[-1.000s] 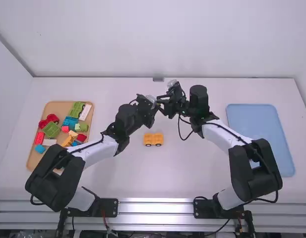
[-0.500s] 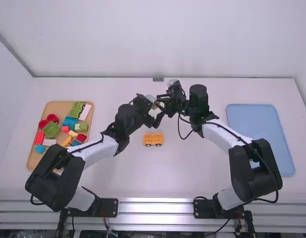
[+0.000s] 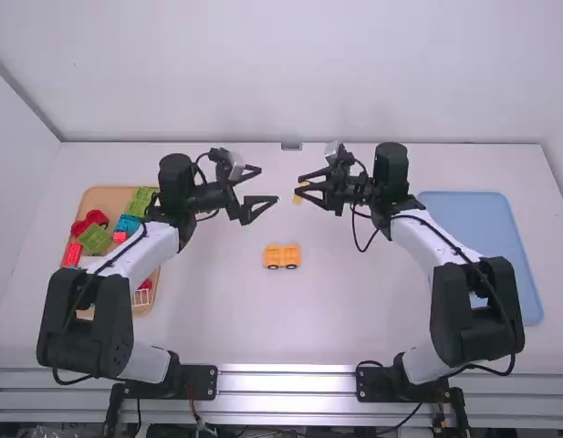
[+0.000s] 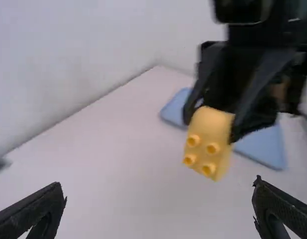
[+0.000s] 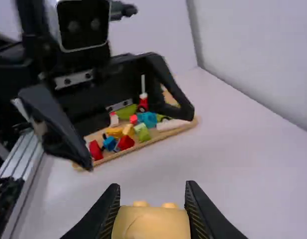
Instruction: Assemble lego blocks to make yellow taxi
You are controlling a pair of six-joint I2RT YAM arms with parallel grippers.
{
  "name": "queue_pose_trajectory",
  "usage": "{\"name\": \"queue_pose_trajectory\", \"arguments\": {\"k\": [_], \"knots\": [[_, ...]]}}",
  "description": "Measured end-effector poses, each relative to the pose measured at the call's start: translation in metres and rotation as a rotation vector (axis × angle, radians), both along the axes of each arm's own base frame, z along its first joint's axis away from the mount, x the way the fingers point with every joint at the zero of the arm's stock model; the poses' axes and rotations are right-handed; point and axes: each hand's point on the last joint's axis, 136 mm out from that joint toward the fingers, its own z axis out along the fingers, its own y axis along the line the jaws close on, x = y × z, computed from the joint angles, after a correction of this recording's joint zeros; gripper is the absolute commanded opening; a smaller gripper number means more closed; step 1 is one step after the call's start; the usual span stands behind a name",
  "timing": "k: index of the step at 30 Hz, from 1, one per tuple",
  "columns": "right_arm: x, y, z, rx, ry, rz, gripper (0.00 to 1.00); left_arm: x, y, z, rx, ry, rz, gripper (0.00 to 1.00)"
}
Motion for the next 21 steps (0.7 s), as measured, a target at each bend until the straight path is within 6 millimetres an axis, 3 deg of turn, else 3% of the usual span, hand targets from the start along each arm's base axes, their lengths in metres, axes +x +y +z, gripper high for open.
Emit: {"name": "queue_pose_trajectory", "arguments": {"k": [3, 8, 11, 21], "knots": [[-0.013, 0.004, 0.009, 0.032, -0.043, 0.083, 0.15, -0.016, -0.009, 0.005, -0.028, -0.024, -0.142, 0.99], [-0.027, 0.011, 0.015, 0.056, -0.051, 0.161, 0.15, -0.034, -0.023, -0.012, -0.055, 0.021, -0.287, 0.99], [-0.032, 0.015, 0.015, 0.060, -0.043, 0.185, 0.14, -0.040, -0.024, -0.011, -0.063, 0.009, -0.324, 1.00], [-0.041, 0.034, 0.012, 0.048, -0.020, 0.204, 0.13, -0.052, -0.036, -0.010, -0.069, -0.011, -0.388, 0.82]]}}
